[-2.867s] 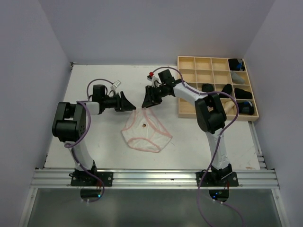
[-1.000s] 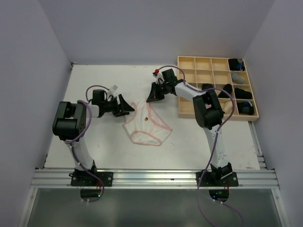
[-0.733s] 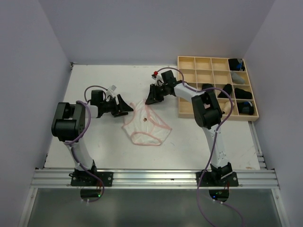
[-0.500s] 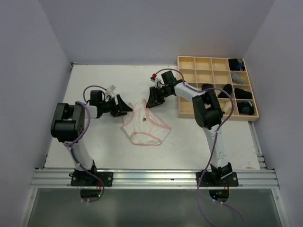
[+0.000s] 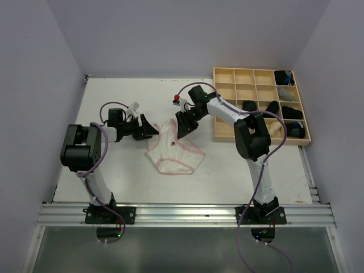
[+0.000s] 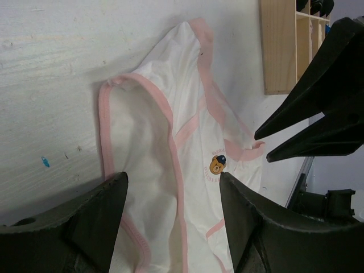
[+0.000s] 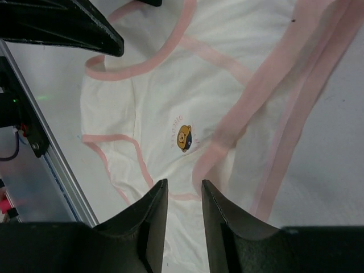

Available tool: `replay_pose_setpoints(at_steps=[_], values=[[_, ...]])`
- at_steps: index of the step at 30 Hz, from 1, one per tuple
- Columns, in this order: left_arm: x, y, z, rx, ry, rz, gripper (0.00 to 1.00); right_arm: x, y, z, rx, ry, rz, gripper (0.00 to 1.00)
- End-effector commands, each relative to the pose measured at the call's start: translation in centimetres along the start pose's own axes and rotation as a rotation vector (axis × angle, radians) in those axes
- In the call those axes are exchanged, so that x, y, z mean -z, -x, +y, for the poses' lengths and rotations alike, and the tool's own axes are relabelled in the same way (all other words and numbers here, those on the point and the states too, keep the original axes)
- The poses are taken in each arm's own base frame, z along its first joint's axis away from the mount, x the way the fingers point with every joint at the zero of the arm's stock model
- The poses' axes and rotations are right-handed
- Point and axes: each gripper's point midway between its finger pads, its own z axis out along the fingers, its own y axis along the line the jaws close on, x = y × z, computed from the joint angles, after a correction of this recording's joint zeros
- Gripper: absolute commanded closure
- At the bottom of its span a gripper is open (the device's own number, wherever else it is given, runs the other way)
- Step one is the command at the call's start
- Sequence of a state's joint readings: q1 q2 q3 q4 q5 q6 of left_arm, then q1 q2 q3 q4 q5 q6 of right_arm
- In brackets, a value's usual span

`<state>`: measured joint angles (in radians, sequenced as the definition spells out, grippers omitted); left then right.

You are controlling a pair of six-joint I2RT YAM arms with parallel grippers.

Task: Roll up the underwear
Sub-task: Fold the underwear

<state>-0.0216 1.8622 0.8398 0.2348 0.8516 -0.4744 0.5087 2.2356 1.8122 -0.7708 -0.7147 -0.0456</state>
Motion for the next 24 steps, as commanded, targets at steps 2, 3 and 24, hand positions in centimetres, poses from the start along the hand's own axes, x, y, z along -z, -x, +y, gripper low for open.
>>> replay_pose_setpoints(at_steps=[2,3,24], values=[[0.5,-1.0,2.4,0.002,0.101,0.008,0.29,-1.1,-1.6,0.0,0.054,-0.034,0.07,0.65],[0.4,-1.0,2.4,0.004,0.101,0.009,0.29,-1.2,-1.6,-0.1,0.066,-0.039,0.073,0.64],[0.3,-2.0,3.0,0.012,0.105,0.026,0.29,-2.2,-3.6,0.5,0.135,0.025,0.125,0.94]])
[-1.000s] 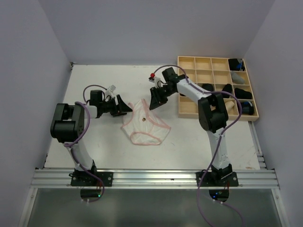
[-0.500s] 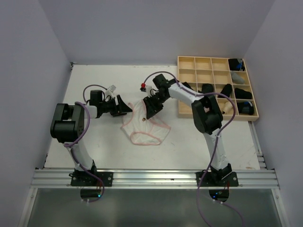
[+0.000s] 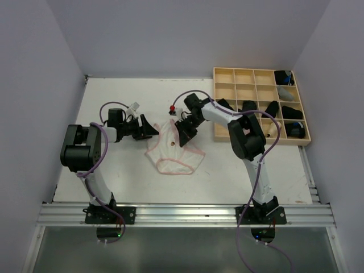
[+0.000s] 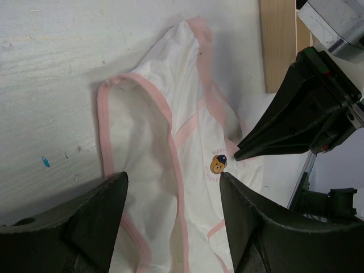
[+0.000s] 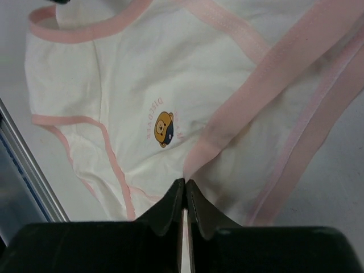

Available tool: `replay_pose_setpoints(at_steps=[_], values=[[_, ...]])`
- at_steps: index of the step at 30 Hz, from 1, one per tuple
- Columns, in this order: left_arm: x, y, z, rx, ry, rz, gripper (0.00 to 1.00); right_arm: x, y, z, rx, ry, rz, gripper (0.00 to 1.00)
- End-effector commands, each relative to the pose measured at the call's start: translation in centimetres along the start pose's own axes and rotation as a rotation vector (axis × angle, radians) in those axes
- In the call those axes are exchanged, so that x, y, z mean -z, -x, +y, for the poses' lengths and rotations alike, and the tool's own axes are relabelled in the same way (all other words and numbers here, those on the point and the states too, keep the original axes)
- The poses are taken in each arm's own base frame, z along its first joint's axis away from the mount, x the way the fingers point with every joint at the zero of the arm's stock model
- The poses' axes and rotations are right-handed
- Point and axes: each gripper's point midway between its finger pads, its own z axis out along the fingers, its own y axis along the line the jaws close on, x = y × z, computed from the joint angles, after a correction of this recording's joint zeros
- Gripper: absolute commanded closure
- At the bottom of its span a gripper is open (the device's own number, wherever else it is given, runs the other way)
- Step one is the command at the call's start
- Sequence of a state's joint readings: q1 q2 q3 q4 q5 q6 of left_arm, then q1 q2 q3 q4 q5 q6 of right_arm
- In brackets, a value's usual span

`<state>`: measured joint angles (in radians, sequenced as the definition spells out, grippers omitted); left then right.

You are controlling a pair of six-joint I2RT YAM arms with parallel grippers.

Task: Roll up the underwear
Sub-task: Fold the underwear

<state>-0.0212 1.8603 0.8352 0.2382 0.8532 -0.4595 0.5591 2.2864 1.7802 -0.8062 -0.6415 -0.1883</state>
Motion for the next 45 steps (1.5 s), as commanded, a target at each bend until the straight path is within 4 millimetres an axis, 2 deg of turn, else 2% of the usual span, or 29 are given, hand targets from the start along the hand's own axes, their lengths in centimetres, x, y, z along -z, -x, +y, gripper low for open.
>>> replay_pose_setpoints(at_steps=[1,6,11,19,25,29,32,35,38,45], values=[[0.3,-2.0,2.9,0.029,0.109,0.03,0.29,1.4,0.2,2.1,0.036,0.072,-0.019,0.98],[0.5,-2.2,3.0,0.02,0.117,0.036,0.29,3.5,0.8,2.1,0.002,0.072,-0.068,1.0],[0.5,-2.3,3.0,0.016,0.118,0.038,0.29,5.0,0.7,0.3,-0.041,0.022,-0.092,1.0],[0.6,-2.4,3.3,0.009,0.133,0.049,0.29,4.7,-0.8,-1.7,-0.098,-0.013,-0.062,1.0],[0.8,-2.4,3.6,0.01,0.148,0.055,0.29,5.0,-0.6,-3.2,-0.143,-0.06,-0.081,1.0],[0.9,-2.4,3.8,0.008,0.162,0.061,0.29,4.9,0.3,-3.5,-0.171,-0.056,-0.109,1.0],[1.0,-2.3,3.8,0.008,0.162,0.061,0.29,5.1,0.8,-3.2,-0.177,-0.04,-0.114,0.8],[1.0,-2.1,3.5,-0.001,0.148,0.059,0.29,6.1,0.9,-3.1,-0.134,-0.065,-0.122,0.76],[1.0,-2.1,3.4,-0.002,0.138,0.062,0.29,6.8,0.1,-3.2,-0.095,-0.088,-0.095,0.74],[1.0,-2.2,3.3,-0.008,0.135,0.07,0.29,6.7,-1.8,-4.7,-0.047,-0.15,-0.01,0.64]])
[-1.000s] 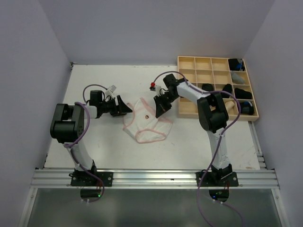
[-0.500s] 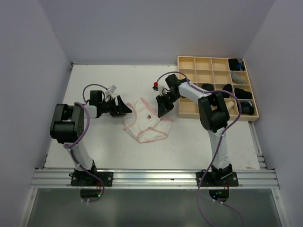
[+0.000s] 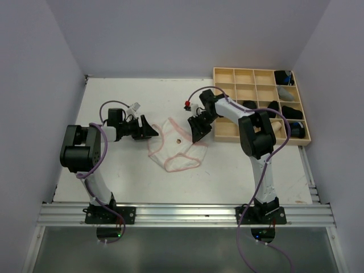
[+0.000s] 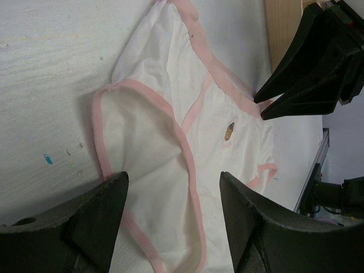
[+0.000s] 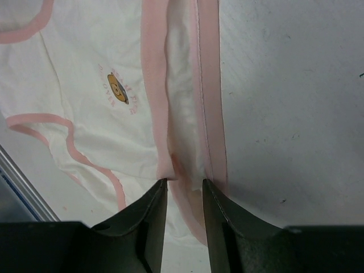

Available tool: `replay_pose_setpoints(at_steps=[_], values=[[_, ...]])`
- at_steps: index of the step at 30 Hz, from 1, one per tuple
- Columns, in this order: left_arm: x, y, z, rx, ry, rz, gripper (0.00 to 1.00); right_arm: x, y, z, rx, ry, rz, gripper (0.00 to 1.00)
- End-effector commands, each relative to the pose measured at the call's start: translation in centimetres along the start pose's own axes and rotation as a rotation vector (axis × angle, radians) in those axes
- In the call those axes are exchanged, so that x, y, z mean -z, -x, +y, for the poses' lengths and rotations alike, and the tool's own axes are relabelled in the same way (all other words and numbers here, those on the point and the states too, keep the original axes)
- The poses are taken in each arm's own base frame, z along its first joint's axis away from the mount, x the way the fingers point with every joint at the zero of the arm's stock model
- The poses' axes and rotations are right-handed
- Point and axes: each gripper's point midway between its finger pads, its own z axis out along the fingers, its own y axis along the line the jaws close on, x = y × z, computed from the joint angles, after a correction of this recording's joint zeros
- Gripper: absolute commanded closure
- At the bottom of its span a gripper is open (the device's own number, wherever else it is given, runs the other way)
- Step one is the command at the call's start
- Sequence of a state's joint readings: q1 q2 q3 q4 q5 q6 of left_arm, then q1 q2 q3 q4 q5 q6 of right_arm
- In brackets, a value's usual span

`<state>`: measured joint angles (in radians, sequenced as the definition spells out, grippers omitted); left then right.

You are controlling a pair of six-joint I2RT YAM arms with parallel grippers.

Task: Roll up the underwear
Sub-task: Fold the underwear

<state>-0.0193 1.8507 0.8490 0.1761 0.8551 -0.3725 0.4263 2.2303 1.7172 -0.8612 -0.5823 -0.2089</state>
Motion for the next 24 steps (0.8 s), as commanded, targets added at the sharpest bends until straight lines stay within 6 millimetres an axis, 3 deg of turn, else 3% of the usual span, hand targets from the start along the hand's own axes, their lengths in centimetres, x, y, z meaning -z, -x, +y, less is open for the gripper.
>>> replay_pose_setpoints(at_steps=[1,13,20,24], values=[[0.7,-2.2,3.0,0.045,0.127,0.052,0.29,2.2,0.6,-0.4,0.086,-0.064,-0.001,0.64],[0.7,-2.5,3.2,0.046,0.129,0.062,0.29,1.7,-1.0,-0.5,0.129,-0.032,0.064,0.58],[0.7,-2.5,3.3,0.046,0.139,0.065,0.29,1.6,-1.7,0.3,0.155,0.025,0.087,0.8],[1.3,-2.2,4.0,0.062,0.151,0.051,0.29,2.0,-1.7,1.5,0.172,0.081,0.083,0.83]])
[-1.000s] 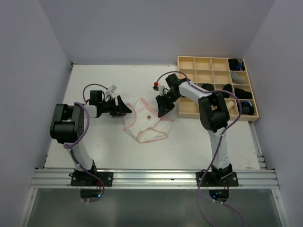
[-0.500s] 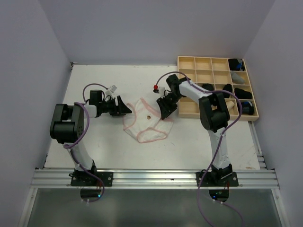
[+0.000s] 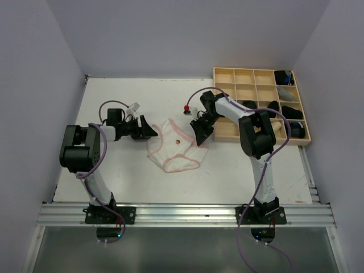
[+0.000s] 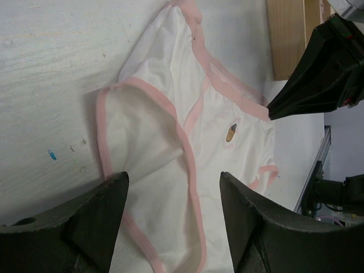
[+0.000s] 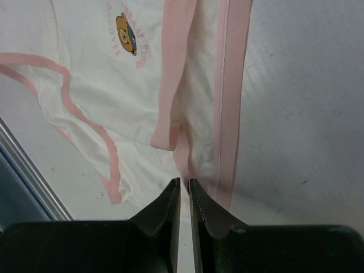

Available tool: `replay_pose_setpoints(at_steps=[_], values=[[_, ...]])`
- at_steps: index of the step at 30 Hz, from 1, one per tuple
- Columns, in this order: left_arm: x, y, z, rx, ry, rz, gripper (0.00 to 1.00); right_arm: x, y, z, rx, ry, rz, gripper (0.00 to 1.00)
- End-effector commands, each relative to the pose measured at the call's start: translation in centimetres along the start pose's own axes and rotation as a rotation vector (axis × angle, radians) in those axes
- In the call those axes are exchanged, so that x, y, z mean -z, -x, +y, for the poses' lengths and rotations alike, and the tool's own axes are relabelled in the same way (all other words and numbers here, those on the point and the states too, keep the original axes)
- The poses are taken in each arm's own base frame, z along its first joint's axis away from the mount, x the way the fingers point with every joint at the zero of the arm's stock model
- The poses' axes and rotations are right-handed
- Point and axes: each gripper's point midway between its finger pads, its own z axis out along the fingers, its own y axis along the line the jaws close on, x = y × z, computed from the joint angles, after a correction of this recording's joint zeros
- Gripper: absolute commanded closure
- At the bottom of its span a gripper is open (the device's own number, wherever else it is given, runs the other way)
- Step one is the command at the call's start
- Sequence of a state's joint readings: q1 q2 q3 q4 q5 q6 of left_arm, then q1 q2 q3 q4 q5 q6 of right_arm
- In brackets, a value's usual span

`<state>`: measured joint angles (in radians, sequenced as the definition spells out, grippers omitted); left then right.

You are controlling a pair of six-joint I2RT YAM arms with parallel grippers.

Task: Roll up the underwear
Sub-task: Fold the underwear

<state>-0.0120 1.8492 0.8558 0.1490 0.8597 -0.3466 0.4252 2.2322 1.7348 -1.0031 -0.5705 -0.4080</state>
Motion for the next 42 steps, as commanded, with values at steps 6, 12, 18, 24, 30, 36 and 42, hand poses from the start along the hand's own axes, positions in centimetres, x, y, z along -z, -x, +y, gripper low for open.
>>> replay_pose_setpoints(at_steps=[6,12,18,24,30,36,42], values=[[1.0,-2.3,3.8,0.073,0.15,0.046,0.29,1.7,0.6,2.5,0.052,0.099,-0.024,0.94],[1.3,-2.5,3.9,0.066,0.154,0.052,0.29,2.0,0.0,2.6,0.045,0.091,-0.001,1.0],[1.7,-2.4,4.2,0.053,0.163,0.05,0.29,2.6,-1.7,1.4,0.005,0.044,0.022,1.0],[2.1,-3.3,4.3,0.072,0.172,0.075,0.29,3.1,-3.3,0.2,-0.027,0.006,0.031,1.0],[2.3,-3.6,4.2,0.067,0.174,0.083,0.29,2.4,-3.4,-0.9,-0.056,-0.029,0.032,1.0],[2.8,-4.5,3.7,0.05,0.162,0.097,0.29,2.1,-1.8,-1.2,-0.076,-0.025,-0.016,1.0],[3.3,-5.3,3.3,-0.001,0.152,0.123,0.28,2.9,0.8,-0.3,-0.065,-0.008,-0.072,1.0]])
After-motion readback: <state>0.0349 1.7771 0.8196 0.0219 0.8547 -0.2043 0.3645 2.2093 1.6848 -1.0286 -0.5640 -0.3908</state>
